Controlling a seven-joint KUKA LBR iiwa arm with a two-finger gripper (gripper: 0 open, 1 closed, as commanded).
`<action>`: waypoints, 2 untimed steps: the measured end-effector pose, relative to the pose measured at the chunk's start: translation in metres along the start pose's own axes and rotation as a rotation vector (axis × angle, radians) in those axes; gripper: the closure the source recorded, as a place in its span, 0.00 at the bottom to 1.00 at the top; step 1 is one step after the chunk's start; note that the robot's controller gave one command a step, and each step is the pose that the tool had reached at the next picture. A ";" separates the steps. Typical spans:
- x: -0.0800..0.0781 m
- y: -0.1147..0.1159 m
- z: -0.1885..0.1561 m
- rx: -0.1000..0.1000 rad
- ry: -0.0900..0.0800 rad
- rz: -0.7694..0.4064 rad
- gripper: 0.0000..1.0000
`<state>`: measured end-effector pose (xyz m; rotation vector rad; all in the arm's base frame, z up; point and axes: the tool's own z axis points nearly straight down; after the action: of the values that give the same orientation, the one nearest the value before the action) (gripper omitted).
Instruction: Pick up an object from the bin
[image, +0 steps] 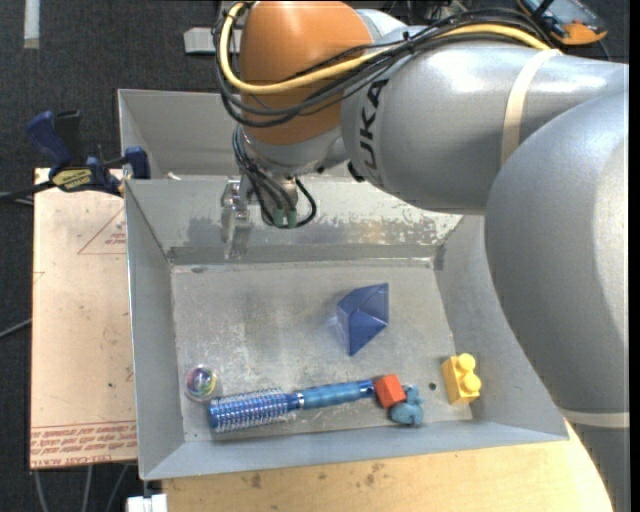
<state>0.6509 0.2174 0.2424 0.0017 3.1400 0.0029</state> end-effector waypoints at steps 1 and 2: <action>0.000 0.000 0.000 0.000 0.000 0.000 1.00; 0.000 0.000 0.000 0.000 0.000 0.000 1.00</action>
Offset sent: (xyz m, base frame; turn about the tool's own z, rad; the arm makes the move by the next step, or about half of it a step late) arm 0.0000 0.0000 0.0000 0.0000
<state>0.6509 0.2174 0.2424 0.0016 3.1400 0.0031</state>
